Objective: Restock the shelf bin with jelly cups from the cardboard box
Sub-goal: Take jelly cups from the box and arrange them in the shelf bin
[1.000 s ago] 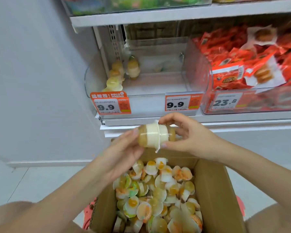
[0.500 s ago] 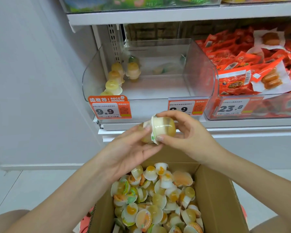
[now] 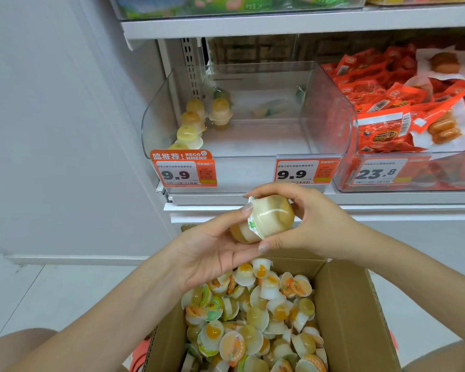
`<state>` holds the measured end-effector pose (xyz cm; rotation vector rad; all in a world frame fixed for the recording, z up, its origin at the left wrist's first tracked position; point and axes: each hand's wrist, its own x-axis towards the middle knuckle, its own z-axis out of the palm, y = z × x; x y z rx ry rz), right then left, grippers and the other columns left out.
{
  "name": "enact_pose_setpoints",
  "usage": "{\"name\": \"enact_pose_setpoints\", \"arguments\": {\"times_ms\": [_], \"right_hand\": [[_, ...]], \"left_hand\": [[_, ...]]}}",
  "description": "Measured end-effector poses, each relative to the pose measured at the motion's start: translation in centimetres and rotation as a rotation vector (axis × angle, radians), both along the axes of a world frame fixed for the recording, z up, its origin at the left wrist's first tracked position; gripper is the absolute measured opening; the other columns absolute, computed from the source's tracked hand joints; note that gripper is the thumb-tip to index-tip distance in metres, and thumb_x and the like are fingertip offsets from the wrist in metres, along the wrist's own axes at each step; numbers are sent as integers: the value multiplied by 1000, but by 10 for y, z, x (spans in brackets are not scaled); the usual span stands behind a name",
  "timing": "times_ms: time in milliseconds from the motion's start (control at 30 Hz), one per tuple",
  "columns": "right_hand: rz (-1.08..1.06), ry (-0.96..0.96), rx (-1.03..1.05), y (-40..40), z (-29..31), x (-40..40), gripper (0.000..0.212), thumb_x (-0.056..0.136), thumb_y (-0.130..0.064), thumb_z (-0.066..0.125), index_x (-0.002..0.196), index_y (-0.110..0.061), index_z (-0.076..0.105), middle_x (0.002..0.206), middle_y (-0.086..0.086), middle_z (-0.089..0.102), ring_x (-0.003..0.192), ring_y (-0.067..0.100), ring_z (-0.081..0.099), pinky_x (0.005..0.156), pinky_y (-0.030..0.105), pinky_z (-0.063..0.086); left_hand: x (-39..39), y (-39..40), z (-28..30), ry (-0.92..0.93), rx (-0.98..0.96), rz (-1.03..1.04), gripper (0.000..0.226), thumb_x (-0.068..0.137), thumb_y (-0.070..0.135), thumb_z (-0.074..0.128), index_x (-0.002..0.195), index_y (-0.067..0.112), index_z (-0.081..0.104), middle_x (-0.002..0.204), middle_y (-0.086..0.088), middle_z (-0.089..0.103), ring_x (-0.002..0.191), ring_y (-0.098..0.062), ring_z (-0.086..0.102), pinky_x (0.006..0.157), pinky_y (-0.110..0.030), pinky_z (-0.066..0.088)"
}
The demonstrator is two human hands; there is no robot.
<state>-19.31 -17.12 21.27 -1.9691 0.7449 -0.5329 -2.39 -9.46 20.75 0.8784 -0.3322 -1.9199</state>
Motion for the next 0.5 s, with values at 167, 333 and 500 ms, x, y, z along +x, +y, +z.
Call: {"name": "enact_pose_setpoints", "arguments": {"times_ms": [167, 333, 500], "right_hand": [[62, 81, -60, 0, 8, -3, 67, 58, -31, 90, 115, -39, 56, 115, -18, 57, 108, 0, 54, 92, 16, 44], [11, 33, -91, -2, 16, 0, 63, 54, -36, 89, 111, -35, 62, 105, -21, 65, 101, 0, 61, 88, 16, 48], [-139, 38, -170, -17, 54, 16, 50, 59, -30, 89, 104, -28, 68, 93, -14, 70, 87, -1, 64, 80, 21, 53]], "left_hand": [[-4, -1, -3, -36, 15, 9, 62, 55, 13, 80, 113, 0, 60, 105, -24, 66, 81, -35, 69, 55, -32, 58], [-1, -5, -1, 62, -46, -16, 72, 46, 16, 92, 111, 1, 64, 107, -25, 65, 84, -34, 70, 62, -36, 60], [18, -20, 21, -234, -48, -85, 56, 85, 48, 60, 124, 7, 55, 111, -15, 68, 101, -32, 67, 85, -43, 56]]}}
